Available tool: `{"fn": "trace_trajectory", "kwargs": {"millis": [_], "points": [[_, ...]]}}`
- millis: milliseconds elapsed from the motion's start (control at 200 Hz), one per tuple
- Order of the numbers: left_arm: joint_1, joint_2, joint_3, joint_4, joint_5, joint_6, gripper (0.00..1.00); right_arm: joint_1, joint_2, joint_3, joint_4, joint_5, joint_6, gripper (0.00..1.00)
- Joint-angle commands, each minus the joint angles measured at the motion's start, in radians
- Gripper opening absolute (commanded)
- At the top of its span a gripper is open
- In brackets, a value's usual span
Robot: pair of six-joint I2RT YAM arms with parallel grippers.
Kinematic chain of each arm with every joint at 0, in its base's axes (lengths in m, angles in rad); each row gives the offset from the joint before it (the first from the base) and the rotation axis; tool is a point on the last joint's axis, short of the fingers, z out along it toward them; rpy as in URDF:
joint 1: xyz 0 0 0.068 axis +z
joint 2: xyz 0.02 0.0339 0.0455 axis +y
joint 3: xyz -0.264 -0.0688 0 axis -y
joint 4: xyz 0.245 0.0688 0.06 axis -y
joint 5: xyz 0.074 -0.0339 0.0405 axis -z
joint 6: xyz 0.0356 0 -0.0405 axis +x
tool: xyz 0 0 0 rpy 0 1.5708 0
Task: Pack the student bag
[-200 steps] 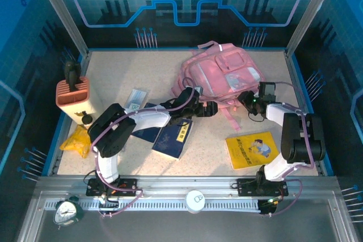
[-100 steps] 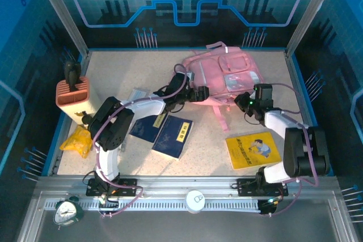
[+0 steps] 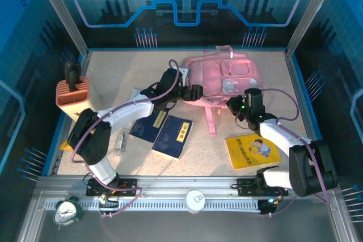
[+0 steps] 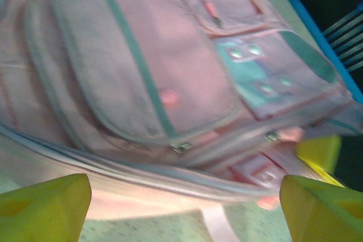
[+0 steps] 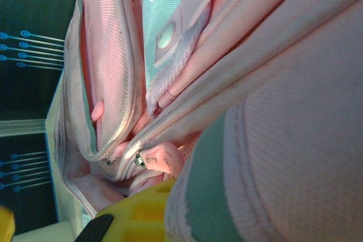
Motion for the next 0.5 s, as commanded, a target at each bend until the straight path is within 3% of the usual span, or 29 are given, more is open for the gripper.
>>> {"fn": "trace_trajectory", "kwargs": {"millis": [0,205,355,490], "points": [[-0.102,-0.023,-0.03,-0.062,-0.064,0.034,0.81,0.015,-0.037,0.026,0.043,0.006,0.051,0.08],[-0.275,0.051,-0.028,-0.003,-0.193,0.043,0.73,0.017,-0.051,0.035,0.03,-0.001,0.051,0.09],[-0.342,0.153,0.02,0.036,-0.287,0.104,0.7,0.017,-0.038,0.041,0.038,-0.028,0.037,0.09],[-0.349,0.226,0.03,0.103,-0.345,0.091,0.66,0.016,-0.041,0.037,0.049,-0.035,0.039,0.09]]}}
